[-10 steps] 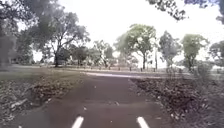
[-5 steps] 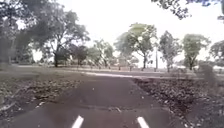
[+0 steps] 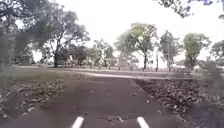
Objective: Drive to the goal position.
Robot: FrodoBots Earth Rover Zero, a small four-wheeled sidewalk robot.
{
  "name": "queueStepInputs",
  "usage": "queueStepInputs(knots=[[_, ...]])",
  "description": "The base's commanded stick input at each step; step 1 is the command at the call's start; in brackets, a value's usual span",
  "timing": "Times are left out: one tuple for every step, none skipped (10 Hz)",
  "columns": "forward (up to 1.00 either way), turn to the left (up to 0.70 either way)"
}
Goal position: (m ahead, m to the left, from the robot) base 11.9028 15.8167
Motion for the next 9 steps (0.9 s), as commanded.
queueStepInputs(knots=[[0.0, 0.0], [0.0, 0.0], [0.0, 0.0], [0.0, 0.0], [0.0, 0.0], [0.0, 0.0], [0.0, 0.0], [0.0, -0.6], [0.0, -0.6]])
